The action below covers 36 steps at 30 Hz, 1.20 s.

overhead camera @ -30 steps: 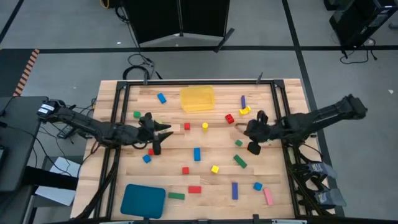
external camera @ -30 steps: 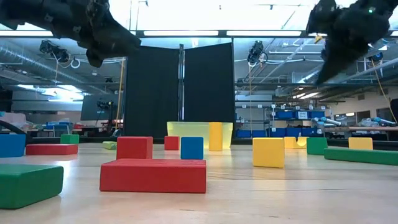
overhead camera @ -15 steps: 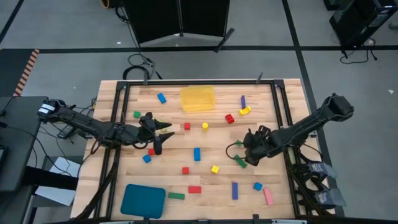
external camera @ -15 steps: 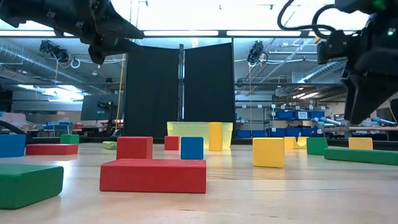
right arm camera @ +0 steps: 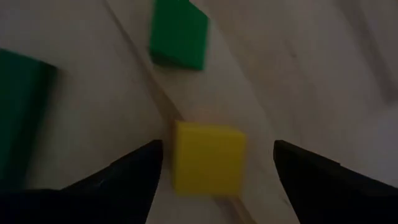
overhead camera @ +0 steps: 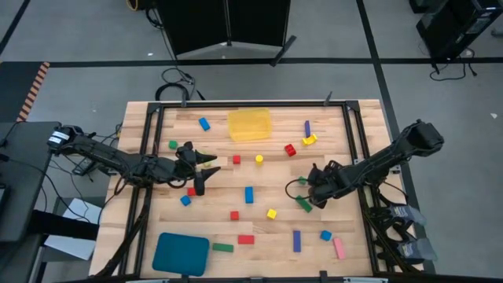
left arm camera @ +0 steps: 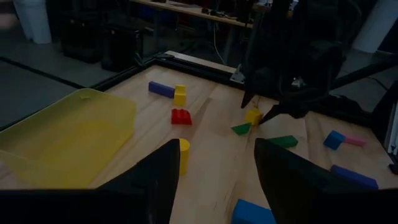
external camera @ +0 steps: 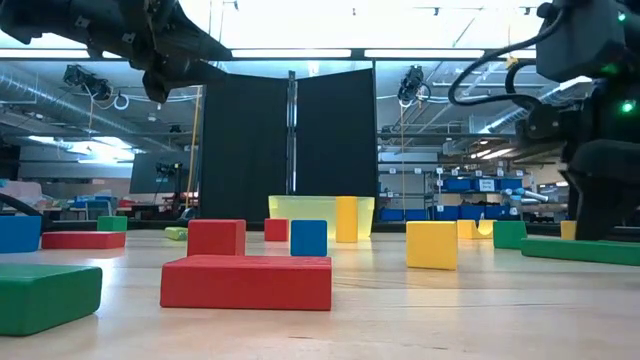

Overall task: Sort blocks by size
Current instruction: Put the yellow square block into the yellow bin

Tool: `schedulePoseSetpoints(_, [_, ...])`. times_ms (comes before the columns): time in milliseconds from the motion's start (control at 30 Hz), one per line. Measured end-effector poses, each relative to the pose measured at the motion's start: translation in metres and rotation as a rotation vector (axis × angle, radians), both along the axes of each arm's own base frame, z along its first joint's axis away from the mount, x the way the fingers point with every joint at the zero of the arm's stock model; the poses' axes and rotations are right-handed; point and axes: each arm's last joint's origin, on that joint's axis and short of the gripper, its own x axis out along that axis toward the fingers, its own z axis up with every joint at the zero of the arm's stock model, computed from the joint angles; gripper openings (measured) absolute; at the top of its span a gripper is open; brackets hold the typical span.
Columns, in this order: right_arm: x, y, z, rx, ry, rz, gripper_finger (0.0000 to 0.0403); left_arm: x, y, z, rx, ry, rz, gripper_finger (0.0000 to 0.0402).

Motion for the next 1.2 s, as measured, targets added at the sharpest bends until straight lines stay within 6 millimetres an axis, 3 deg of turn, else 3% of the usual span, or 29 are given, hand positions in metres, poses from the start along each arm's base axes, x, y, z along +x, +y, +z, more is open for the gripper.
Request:
schedulePoseSetpoints(200, [-0.003,-0.002,-0.011,0.021,-0.042,-0.036,0.0269,0.000,0.000,0.000,-0.002,-0.002,0.000,0.0214])
schedulePoseSetpoints(433, [-0.004,-0.002,-0.011,0.025,-0.047,-0.031,0.0141,0.000,-0.001,0.000,-0.020,-0.009,-0.022,0.0214])
schedulePoseSetpoints(633, [-0.006,-0.005,0.001,-0.027,-0.094,-0.032,0.0144,0.000,-0.002,0.000,-0.040,-0.007,-0.047,0.0214])
schedulePoseSetpoints(767, [0.022,-0.010,0.033,-0.134,-0.310,0.022,0.0144,0.001,-0.002,0.000,-0.043,-0.010,-0.049,0.0214])
schedulePoseSetpoints(933, [0.071,-0.049,0.059,-0.286,-0.552,0.083,0.0144,0.007,-0.004,-0.005,-0.056,-0.005,-0.046,0.0214])
schedulePoseSetpoints(1200, [0.111,-0.152,0.078,-0.391,-0.723,0.006,0.0144,0.018,-0.007,-0.023,-0.113,0.064,-0.022,0.0214])
